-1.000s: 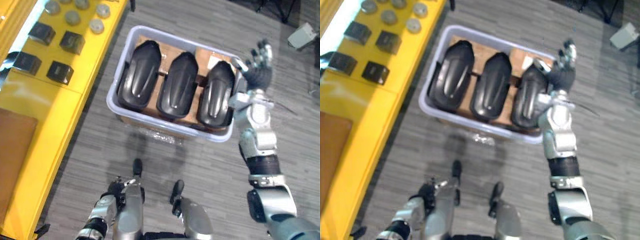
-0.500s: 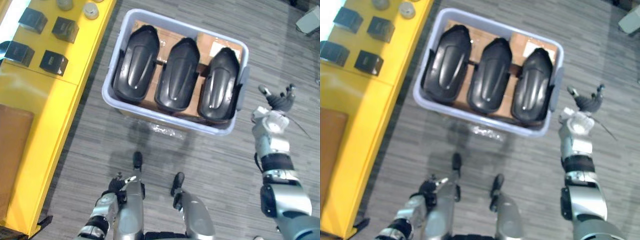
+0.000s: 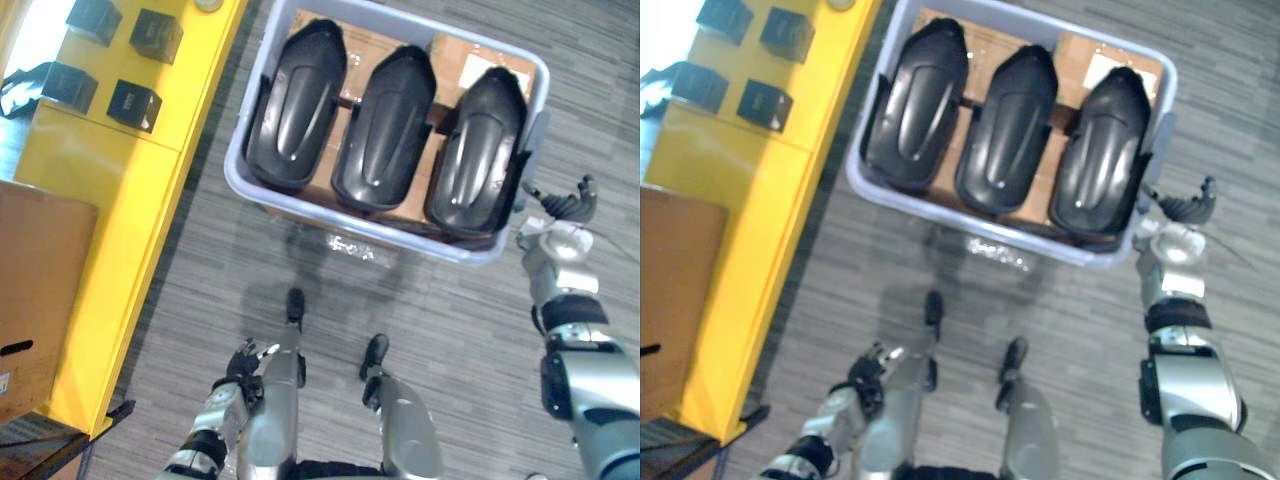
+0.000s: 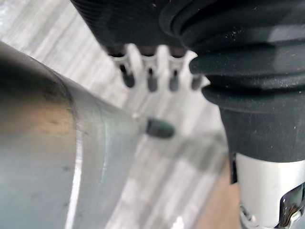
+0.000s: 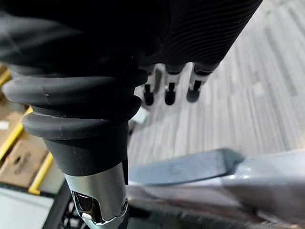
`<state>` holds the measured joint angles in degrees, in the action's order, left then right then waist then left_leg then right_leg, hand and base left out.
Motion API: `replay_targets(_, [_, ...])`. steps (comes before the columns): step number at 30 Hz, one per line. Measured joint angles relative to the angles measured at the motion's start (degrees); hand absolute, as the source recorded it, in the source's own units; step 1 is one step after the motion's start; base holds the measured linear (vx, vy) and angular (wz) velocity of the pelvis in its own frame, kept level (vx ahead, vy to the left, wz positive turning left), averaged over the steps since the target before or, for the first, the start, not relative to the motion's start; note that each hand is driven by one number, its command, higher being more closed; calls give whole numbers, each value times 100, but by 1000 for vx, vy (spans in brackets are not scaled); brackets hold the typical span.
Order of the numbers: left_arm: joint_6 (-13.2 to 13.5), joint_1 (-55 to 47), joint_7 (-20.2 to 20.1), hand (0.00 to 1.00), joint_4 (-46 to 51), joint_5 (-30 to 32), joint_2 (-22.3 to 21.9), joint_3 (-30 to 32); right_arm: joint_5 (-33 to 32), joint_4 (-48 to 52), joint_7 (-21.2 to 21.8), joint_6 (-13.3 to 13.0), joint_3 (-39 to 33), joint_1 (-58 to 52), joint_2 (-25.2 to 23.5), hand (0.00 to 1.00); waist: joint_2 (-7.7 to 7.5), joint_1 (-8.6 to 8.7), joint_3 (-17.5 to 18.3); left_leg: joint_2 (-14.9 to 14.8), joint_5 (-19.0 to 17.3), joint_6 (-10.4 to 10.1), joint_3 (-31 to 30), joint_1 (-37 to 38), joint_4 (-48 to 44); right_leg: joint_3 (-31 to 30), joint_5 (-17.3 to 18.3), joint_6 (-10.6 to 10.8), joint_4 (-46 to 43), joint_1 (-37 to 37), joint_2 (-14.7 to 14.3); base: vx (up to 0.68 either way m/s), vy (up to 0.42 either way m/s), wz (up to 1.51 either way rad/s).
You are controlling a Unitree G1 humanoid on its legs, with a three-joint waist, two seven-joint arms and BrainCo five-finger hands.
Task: Walk over and take plastic housings, then place them on the shelf
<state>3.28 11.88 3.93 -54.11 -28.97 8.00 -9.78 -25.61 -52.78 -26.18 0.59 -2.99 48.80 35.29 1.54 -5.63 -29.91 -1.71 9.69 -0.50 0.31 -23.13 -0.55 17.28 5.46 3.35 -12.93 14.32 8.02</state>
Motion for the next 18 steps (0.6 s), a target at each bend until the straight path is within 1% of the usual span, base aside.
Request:
replay_targets(4, [0,-1,-27,0,-8,-44,-2,-3,124,-53,0,111,144,284,10,0,28,-40,-15,23,30,-2,-13,-110,-2,0,94,19,-165,175,50,1,-4,3])
replay_targets(7, [1,-8,-43,0,-9,-49,-45,-3,176,-69,-2,347,251,434,18,0,41,-62,-18,35,29,-1,-17,-113,-36,4,95,18,-196,175,66,0,0,0])
replay_targets(8, [4,-6,-57,0,-7,-95,-51,-4,183,-71,-5,506,261,467,57,0,48,-78,-22,45,28,-1,-39,-135,-77,10,102,8,-221,184,76,20,-16,6])
replay_targets(9, [8,-6,-70,0,-7,-216,-58,-5,186,-112,-10,748,294,524,127,0,69,-93,-18,56,26,0,-99,-191,-131,21,104,4,-246,220,81,10,-11,7])
replay_targets(10, [10,0,-72,0,-7,-226,-67,-6,183,-178,-11,846,337,573,177,0,85,-102,-26,59,26,0,-119,-217,-143,27,104,3,-256,239,82,2,-14,6])
replay_targets(12, [53,22,-81,0,-4,-294,-124,-6,166,-438,27,1221,349,672,320,0,169,-179,-51,59,26,0,-151,-332,-192,78,107,3,-265,311,83,-17,-12,5])
replay_targets(13, [61,22,-84,0,-5,-334,-131,-7,167,-490,58,1310,359,675,319,0,180,-199,-51,58,26,0,-151,-344,-192,100,108,4,-269,326,84,0,0,0])
replay_targets(14, [89,21,-93,0,-12,-389,-149,-15,166,-606,127,1461,430,676,321,100,215,-220,-52,57,26,-1,-155,-371,-203,121,108,4,-292,355,88,0,0,0])
replay_targets(16, [180,20,-130,0,-40,-403,-174,-52,166,-698,128,1585,467,704,346,100,284,-229,-63,61,27,0,-189,-413,-227,151,113,6,-315,380,90,-22,-11,4])
replay_targets(18, [228,20,-191,0,-82,-446,-182,-55,170,-835,194,1751,468,853,441,100,303,-240,-65,67,28,-1,-205,-416,-230,161,144,9,-336,382,96,-27,-12,7])
